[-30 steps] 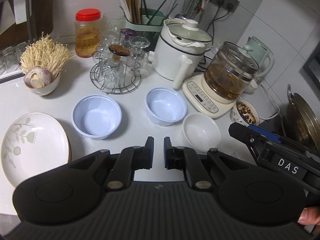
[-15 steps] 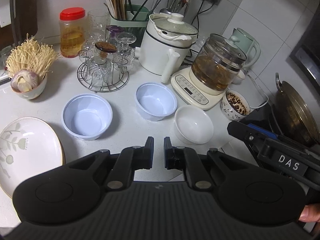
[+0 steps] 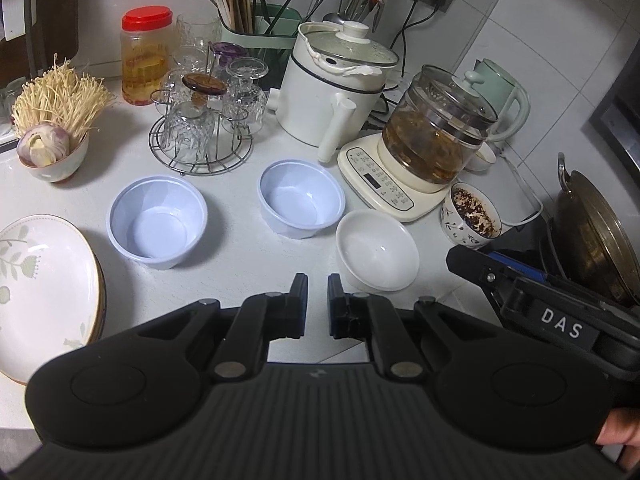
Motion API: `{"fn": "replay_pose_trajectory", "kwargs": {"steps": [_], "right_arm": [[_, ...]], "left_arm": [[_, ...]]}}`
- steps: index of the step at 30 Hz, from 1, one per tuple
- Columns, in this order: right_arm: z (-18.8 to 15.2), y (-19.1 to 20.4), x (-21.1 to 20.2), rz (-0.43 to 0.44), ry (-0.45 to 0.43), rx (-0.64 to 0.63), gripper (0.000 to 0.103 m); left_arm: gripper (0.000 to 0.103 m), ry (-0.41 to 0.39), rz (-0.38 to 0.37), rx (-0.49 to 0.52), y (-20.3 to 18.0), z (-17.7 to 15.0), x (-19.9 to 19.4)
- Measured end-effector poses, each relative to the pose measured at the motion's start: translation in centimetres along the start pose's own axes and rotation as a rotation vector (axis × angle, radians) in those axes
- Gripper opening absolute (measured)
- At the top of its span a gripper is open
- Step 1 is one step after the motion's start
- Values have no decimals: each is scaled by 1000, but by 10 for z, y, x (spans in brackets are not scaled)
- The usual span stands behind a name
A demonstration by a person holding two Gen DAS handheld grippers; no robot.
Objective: Organize plates and bowls
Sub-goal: 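Withdraw both grippers and move them to the second light blue bowl, then close both grippers on the second light blue bowl rim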
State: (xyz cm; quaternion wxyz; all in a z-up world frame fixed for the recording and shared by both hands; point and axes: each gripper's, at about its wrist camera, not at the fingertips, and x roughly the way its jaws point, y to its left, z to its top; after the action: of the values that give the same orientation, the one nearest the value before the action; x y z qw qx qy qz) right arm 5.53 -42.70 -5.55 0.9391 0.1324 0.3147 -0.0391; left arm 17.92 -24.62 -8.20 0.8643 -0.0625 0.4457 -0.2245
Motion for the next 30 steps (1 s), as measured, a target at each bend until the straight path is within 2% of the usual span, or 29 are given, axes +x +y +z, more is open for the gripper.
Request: {"fn": "replay_pose_trajectory", "kwargs": {"steps": [8, 15, 20, 30], "right_arm": [[7, -14, 15, 8, 22, 9, 54], [17, -25, 37, -21, 17, 35, 54], [24, -31, 54, -37, 25, 68, 54], [32, -38, 95, -39, 88, 77, 54]], "left_arm": [[10, 9, 16, -10, -6, 10, 16], [10, 41, 7, 28, -12, 26, 41], [24, 54, 4, 31, -6, 39, 63], [26, 81, 14, -34, 11, 61, 110]]}}
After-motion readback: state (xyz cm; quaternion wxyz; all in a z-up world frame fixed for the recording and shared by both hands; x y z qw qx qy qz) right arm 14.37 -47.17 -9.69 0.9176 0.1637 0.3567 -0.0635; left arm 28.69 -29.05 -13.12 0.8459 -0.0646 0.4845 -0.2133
